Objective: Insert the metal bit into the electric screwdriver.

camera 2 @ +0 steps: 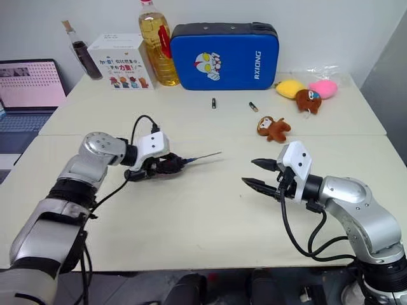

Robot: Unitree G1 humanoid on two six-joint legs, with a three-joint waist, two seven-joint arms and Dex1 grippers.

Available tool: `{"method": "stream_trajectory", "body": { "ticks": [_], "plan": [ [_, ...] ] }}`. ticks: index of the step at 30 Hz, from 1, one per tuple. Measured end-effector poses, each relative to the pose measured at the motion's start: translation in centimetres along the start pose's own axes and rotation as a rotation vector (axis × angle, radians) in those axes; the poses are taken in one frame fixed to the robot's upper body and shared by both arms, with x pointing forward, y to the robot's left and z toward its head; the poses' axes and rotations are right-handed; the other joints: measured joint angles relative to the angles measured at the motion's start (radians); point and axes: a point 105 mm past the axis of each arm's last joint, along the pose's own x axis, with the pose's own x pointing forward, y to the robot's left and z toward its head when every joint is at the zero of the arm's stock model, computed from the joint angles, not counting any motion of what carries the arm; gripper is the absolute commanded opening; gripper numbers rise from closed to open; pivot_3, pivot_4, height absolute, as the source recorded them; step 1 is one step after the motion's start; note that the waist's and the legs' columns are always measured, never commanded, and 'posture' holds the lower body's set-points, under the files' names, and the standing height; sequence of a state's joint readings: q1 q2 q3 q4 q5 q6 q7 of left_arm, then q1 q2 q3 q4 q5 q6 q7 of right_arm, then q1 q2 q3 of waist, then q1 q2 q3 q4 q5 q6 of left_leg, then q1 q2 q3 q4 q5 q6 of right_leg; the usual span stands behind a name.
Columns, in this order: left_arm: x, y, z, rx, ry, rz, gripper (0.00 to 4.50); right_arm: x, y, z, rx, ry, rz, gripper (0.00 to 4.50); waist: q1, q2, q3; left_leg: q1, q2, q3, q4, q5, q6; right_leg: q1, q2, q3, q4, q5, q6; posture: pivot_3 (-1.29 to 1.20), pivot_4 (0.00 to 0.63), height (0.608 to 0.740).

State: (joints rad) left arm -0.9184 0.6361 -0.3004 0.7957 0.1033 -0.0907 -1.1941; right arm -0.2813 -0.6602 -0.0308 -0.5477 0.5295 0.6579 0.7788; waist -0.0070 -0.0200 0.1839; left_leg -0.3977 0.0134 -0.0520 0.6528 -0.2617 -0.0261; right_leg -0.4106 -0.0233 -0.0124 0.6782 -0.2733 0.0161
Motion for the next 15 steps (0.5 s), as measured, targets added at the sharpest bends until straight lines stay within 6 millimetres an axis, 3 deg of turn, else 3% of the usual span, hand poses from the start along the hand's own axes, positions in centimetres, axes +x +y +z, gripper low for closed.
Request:
{"method": "stream_trajectory", "body": {
  "ticks": [3, 5, 10, 12, 15],
  "plan": [
    [1.1, 0.1, 0.1, 0.024, -0.009, 0.016, 1.66, 0.0, 0.0, -0.4, 0.006, 0.009, -0.008, 2.65, 0.010, 0.000, 0.000, -0.001, 0.000, -0.001, 0.004, 0.000, 0.000, 0.001, -0.001, -0.001, 0.000, 0.000, 0.000, 0.00, 0.150, 0.740],
    [1.5, 0.1, 0.2, 0.039, -0.023, 0.026, 2.36, -0.1, -0.1, -0.6, 0.007, 0.016, -0.022, 2.72, 0.016, 0.000, 0.000, -0.001, -0.001, -0.001, 0.007, 0.000, 0.000, 0.002, -0.001, -0.001, 0.001, 0.000, 0.000, 0.00, 0.150, 0.740],
    [1.7, -0.1, 0.3, 0.029, -0.060, 0.023, 3.29, -0.2, -0.3, -0.9, 0.007, 0.023, -0.037, 2.72, 0.012, 0.000, 0.000, -0.001, -0.001, -0.001, 0.009, 0.000, 0.000, 0.002, -0.001, -0.001, 0.002, 0.000, 0.001, 0.00, 0.150, 0.740],
    [1.3, 0.0, 0.2, 0.030, -0.064, 0.020, 3.72, -0.2, -0.6, -1.3, 0.022, 0.032, -0.048, 2.72, 0.006, 0.000, 0.000, -0.002, -0.001, -0.001, 0.008, 0.000, 0.000, 0.002, -0.001, -0.001, 0.002, 0.000, 0.001, 0.00, 0.150, 0.740],
    [-0.8, 0.9, 0.1, 0.019, -0.077, 0.054, 4.31, -0.3, -0.8, -1.9, 0.045, 0.044, -0.056, 2.72, 0.000, -0.001, 0.000, -0.001, 0.001, -0.001, 0.008, 0.000, 0.000, 0.002, 0.000, -0.001, 0.002, 0.000, 0.001, 0.00, 0.150, 0.740]
  ]
}}
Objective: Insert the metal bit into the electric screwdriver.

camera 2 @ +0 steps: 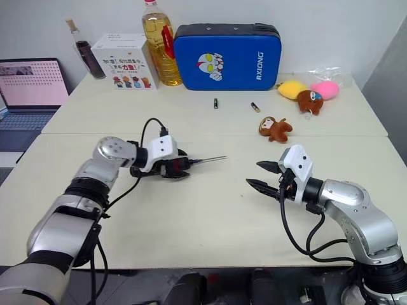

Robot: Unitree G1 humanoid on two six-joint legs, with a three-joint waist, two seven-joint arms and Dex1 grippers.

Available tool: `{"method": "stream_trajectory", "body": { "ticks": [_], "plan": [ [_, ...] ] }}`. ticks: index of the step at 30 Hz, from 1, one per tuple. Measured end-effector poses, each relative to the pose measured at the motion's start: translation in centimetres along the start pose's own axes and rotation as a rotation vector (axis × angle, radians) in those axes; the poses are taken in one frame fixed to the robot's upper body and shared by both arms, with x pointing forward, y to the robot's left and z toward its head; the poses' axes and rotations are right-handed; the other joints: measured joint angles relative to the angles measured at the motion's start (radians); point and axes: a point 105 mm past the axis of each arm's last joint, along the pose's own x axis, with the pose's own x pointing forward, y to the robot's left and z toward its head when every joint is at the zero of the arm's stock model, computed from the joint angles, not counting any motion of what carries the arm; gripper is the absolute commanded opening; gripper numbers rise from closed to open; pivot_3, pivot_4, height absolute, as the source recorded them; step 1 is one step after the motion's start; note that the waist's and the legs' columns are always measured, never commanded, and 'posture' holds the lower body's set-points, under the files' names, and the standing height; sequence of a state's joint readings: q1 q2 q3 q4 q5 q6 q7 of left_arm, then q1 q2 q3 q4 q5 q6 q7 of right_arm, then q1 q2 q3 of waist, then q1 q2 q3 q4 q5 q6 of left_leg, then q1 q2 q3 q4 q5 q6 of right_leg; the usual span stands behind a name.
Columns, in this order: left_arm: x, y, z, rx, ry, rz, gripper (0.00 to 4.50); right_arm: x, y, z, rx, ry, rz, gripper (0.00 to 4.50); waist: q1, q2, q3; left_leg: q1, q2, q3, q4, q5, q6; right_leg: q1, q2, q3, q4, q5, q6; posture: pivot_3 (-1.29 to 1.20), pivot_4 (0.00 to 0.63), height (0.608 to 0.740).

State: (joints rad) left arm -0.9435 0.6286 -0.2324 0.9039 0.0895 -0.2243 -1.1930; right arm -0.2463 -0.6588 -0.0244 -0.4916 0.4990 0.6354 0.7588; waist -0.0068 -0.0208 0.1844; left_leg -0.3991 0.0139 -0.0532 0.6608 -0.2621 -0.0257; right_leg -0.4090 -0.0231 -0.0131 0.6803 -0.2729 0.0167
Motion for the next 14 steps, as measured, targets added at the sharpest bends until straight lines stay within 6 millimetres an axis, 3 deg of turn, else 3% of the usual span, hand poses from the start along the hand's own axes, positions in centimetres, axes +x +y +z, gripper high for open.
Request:
{"method": "stream_trajectory", "body": {
  "ticks": [4, 7, 11, 14],
  "plan": [
    [-4.0, 0.9, 0.9, -0.028, -0.051, 0.040, 4.45, -0.1, -0.4, -0.4, 0.005, 0.008, 0.002, 2.72, -0.013, 0.000, 0.000, 0.000, 0.001, 0.000, -0.001, 0.000, 0.000, 0.000, 0.000, 0.001, 0.000, 0.000, 0.000, 0.00, 0.150, 0.740],
    [-8.1, -1.1, -1.0, -0.169, -0.021, 0.049, 4.45, -0.6, -1.3, -1.0, -0.005, 0.048, 0.019, 2.72, -0.027, 0.001, 0.000, 0.001, 0.002, 0.001, -0.001, 0.000, 0.000, -0.001, 0.000, 0.002, 0.000, 0.000, -0.001, 0.00, 0.150, 0.740],
    [-10.8, -2.8, -2.9, -0.274, 0.031, 0.117, 4.45, -1.4, -2.7, -1.4, -0.013, 0.077, 0.011, 2.72, -0.025, 0.001, 0.001, 0.001, 0.006, 0.000, -0.001, 0.000, 0.000, 0.000, 0.000, 0.003, 0.000, -0.001, -0.001, 0.00, 0.150, 0.740],
    [-11.7, -3.8, -2.9, -0.331, 0.007, 0.170, 4.45, -1.5, -3.6, -1.5, -0.016, 0.078, 0.009, 2.72, -0.007, 0.001, 0.001, 0.001, 0.010, 0.000, 0.001, 0.000, 0.000, 0.001, 0.001, 0.002, 0.000, 0.000, -0.001, 0.00, 0.150, 0.740]
  ]
}}
